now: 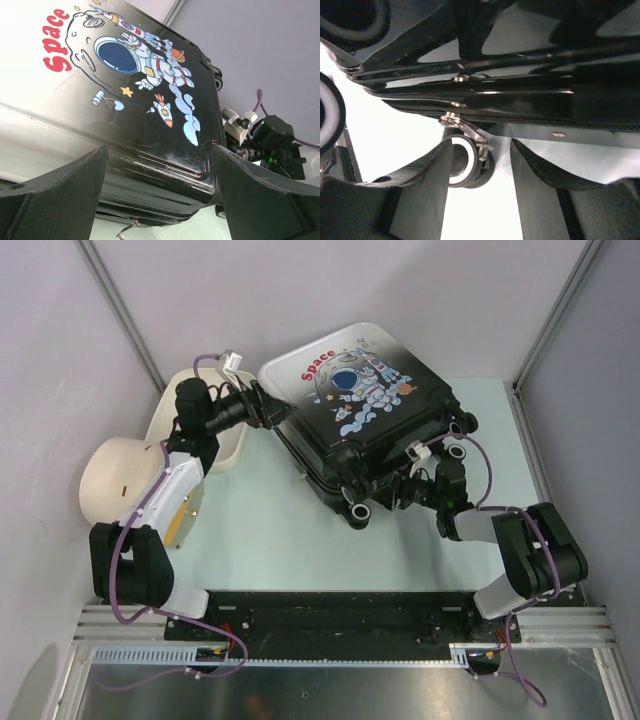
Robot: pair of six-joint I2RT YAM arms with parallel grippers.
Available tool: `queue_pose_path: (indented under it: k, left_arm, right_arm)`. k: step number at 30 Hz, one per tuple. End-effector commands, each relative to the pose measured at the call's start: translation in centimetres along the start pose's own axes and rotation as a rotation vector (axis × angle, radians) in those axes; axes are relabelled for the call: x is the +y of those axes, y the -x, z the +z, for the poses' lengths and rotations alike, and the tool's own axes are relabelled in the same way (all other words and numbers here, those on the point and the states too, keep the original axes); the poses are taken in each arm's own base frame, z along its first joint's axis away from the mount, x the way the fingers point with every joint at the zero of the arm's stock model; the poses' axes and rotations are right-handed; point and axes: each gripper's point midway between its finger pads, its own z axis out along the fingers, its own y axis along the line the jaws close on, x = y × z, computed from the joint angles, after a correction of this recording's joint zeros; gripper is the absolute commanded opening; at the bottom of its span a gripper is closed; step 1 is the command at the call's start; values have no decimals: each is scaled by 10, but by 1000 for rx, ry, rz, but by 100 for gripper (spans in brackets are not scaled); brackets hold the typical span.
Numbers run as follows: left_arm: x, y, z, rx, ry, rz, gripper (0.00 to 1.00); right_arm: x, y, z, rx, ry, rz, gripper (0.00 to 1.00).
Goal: Open, take out, and arrange the luggage
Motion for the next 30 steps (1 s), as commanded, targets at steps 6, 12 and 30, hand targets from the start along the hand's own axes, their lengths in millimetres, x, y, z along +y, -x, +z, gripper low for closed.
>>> queue_pose_path:
  k: [6, 12, 30]
  left_arm:
    - [-9, 12, -2, -22, -30, 42, 89]
    - [-8, 1, -7, -10, -19, 19, 89]
    - [-67, -23, -17, 258, -220, 621, 88]
  right_arm:
    - [5, 18, 18, -110, -4, -147, 51]
    - [4, 18, 19, -113, -2, -156, 36]
    - [-42, 50, -38, -140, -369, -102, 0]
